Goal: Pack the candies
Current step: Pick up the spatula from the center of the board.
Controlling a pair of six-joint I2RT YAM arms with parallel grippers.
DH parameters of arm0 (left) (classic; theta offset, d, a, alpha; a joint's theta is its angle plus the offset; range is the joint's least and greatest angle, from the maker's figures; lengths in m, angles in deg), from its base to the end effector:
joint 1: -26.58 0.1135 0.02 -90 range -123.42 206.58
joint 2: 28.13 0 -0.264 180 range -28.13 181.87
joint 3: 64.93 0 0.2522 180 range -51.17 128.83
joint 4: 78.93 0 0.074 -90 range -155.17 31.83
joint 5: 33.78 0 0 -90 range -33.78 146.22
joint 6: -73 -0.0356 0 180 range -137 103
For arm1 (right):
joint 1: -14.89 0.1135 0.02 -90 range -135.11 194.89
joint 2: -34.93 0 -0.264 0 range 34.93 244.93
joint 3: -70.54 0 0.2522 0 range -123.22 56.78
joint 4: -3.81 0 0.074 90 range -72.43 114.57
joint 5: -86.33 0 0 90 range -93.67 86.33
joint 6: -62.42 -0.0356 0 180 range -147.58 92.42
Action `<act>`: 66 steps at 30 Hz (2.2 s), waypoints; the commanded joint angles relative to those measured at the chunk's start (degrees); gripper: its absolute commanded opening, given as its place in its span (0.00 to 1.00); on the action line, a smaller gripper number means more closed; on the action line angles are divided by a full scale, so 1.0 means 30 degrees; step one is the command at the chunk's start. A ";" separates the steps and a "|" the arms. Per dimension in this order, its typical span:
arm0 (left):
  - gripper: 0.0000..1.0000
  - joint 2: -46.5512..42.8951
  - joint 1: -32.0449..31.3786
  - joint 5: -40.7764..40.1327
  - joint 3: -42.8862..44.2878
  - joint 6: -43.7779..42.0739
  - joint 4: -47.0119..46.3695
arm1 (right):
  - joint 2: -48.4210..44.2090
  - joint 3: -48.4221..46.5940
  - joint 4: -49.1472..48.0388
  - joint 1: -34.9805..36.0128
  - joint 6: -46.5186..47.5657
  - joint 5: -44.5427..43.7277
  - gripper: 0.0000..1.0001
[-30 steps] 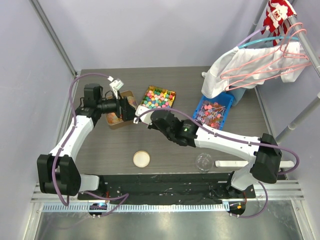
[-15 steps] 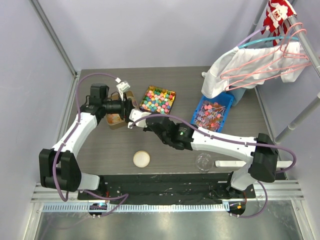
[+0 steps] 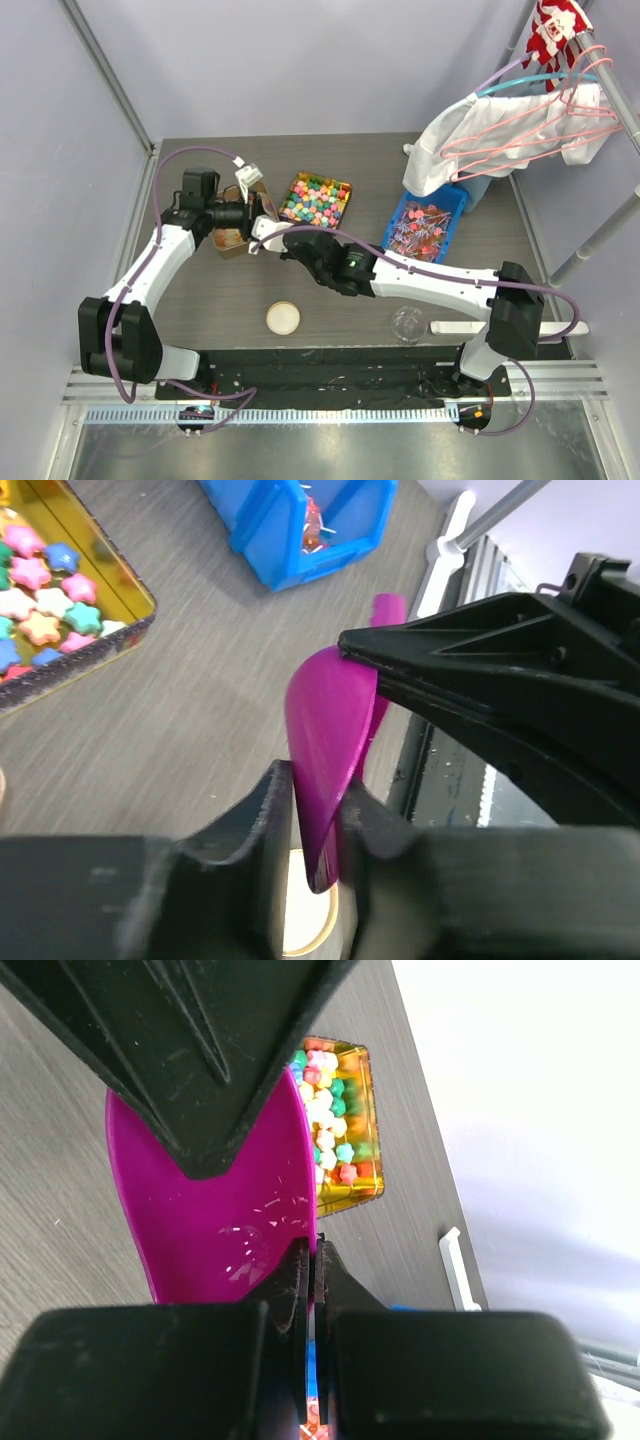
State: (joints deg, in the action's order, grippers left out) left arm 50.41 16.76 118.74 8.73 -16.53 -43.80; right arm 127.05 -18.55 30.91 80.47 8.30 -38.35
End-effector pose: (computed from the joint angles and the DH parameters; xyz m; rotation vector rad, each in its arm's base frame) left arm 0.2785 -0.0803 0.2926 0.7412 1.9850 -1.3179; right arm 0.1718 0.3294 0.3121 -1.3060 1.5271 -0.3050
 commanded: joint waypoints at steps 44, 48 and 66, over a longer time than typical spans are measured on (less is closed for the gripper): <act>0.00 -0.1395 0.2363 0.0196 0.0689 0.1101 -0.1142 | -1.3362 0.8173 1.1107 -0.5571 0.1605 1.0534 0.51; 0.00 -0.1776 0.3216 -0.0011 0.0337 0.2535 -0.2549 | -1.2835 0.9929 1.1343 -0.5835 0.1576 1.0795 0.40; 0.00 -0.2216 0.4329 -0.0362 0.0073 0.2861 -0.3020 | -0.9906 1.0373 1.3805 -0.6245 0.1693 1.3198 0.01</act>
State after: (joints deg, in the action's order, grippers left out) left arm 45.19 29.08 117.27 8.79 -8.53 -49.94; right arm 95.79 13.01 71.41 61.80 13.09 -1.80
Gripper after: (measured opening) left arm 0.113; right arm 0.017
